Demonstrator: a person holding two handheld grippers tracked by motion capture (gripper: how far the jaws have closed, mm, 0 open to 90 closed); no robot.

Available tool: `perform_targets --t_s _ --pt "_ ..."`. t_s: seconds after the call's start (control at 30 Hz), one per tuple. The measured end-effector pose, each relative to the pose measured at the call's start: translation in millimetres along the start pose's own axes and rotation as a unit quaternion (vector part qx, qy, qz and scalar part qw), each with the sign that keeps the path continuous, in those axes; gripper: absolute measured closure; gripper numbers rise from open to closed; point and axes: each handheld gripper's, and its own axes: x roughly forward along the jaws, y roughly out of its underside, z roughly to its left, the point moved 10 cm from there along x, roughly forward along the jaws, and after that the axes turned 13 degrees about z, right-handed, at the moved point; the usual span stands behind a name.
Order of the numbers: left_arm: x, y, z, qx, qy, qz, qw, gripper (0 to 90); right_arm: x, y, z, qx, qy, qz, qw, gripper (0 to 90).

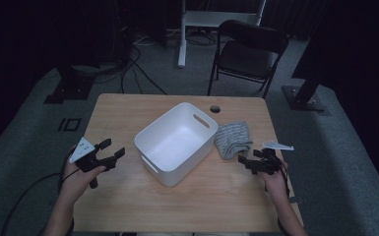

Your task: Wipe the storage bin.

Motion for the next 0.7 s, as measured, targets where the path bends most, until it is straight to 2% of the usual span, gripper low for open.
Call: perform_targets --t_s 0.2,0.3,0.4,0.53,0.63,0.7 --pt "2.9 17.1 4.5 -0.005 -0.006 0.02 0.9998 28.8 -3.1 11.2 4.2 -0.008 0.009 0.001 0.9999 14.2" --pt "5.2 27.3 7.8 -0.012 -0.013 0.03 0.9994 28.8 -4.8 16.7 6.2 -0.005 0.011 -0.001 0.9999 14.1" --pt "7.6 37.9 11.0 -0.009 -0.024 0.047 0.9986 28.8 -6.0 21.5 7.9 -0.005 0.013 0.0 0.9999 14.2" --pt "8.2 45.6 16.0 -0.018 -0.036 0.058 0.9975 28.8 -9.0 27.2 7.6 0.004 0.018 -0.002 0.9998 14.1" --pt "7.6 51.4 20.4 -0.021 -0.047 0.066 0.9965 28.8 -12.4 32.1 4.9 0.016 0.029 -0.004 0.9994 14.1" --pt "7.0 54.7 22.5 -0.023 -0.052 0.069 0.996 28.8 -13.7 36.2 1.8 0.022 0.045 -0.002 0.9987 14.1"
